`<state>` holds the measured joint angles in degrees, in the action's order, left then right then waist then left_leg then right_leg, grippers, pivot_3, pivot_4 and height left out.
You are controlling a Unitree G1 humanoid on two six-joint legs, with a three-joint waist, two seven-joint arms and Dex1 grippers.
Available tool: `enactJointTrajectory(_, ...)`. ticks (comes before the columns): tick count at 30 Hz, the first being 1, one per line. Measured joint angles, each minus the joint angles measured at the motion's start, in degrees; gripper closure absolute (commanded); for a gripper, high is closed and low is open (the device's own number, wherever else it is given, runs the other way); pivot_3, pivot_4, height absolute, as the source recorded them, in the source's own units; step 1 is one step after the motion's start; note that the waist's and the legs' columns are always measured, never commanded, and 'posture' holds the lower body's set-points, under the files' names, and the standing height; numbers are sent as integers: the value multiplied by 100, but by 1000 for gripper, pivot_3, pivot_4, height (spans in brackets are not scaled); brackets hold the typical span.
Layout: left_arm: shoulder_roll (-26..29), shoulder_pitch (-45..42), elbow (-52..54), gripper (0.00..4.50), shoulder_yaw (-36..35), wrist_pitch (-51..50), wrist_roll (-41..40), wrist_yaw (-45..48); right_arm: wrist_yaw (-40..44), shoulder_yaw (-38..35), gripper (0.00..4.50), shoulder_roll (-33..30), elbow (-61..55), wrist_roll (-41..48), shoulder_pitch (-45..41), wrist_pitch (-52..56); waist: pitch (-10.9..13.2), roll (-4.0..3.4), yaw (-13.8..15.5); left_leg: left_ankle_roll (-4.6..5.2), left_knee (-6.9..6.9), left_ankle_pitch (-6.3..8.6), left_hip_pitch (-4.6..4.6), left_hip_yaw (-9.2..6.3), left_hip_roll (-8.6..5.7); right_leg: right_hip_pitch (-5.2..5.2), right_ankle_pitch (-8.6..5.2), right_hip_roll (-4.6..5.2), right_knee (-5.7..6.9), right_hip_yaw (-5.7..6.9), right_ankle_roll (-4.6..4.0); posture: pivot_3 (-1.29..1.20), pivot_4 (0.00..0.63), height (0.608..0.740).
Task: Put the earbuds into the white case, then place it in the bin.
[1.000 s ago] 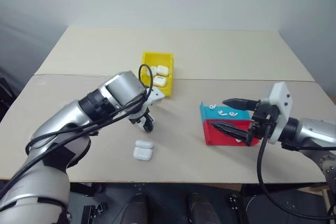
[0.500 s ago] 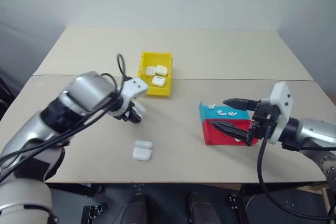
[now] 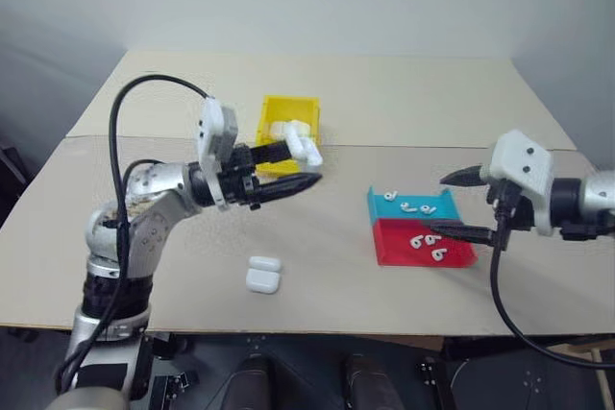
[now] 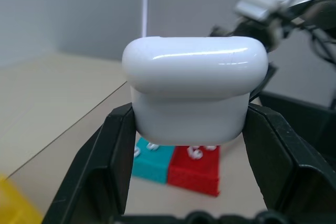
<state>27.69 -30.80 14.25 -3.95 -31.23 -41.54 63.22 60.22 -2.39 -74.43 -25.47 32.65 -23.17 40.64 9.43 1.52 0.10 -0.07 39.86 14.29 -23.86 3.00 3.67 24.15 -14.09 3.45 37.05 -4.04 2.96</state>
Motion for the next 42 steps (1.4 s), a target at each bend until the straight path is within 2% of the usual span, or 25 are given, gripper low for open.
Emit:
enactJointTrajectory(4, -37, 229, -184, 1725, 82, 595, -96, 955, 952, 1107, 0, 38, 345, -885, -722, -764, 0, 0, -48, 0, 2, 0, 4, 1, 0, 0, 1, 0, 3, 0, 0, 0, 150, 740)
enactJointTrajectory(7, -115, 241, -258, 1725, 186, 808, -46, 1086, 1473, 1898, 0, 501, 851, -1661, -1342, -1330, 0, 0, -82, 0, 6, 0, 5, 0, -1, -4, 4, 0, 2, -1, 4, 0, 150, 740)
enactJointTrajectory(10, -123, 243, -272, 1725, 276, 906, 2, 1123, 1921, 2413, 567, 852, 1325, -2184, -1708, -1783, 0, 0, -83, 0, 3, 0, 2, -1, 0, 2, 4, -2, 3, -1, 2, 0, 150, 740)
enactJointTrajectory(12, -66, 235, -271, 1725, 307, 932, 95, 1110, 2163, 2632, 1235, 1064, 1634, -2485, -1904, -2072, 0, 0, -82, 0, 2, 0, 2, -1, 1, 3, 2, -2, 2, -1, 1, 0, 150, 740)
enactJointTrajectory(17, 117, 210, -174, 1725, 473, 813, 293, 882, 2417, 2882, 1235, 1460, 2269, -3082, -2136, -2544, 0, 0, -64, 0, 1, 0, 1, -1, 1, 3, 2, -1, 1, 0, 1, 0, 150, 740)
enactJointTrajectory(28, 94, 253, 143, 1725, 523, 704, 219, 612, 2579, 3151, 1235, 1942, 3363, -4164, -2231, -3795, 0, 0, -83, -1, 1, 0, 3, 2, 1, 3, 2, -2, 3, -1, 1, 0, 150, 740)
enactJointTrajectory(32, 96, 291, 256, 1725, 526, 704, 163, 578, 2583, 3150, 2098, 2112, 3654, -4344, -2326, -4024, 0, -1, -85, -1, 1, 0, 4, 2, 2, 2, 2, -2, 3, -1, 1, 0, 150, 740)
enactJointTrajectory(42, 140, 379, 301, 1725, 527, 699, 94, 540, 2608, 3147, 2098, 2280, 3944, -4487, -2348, -4302, 0, -1, -81, -1, 1, 0, 4, 2, 1, 1, 2, -2, 3, 0, 1, 0, 150, 740)
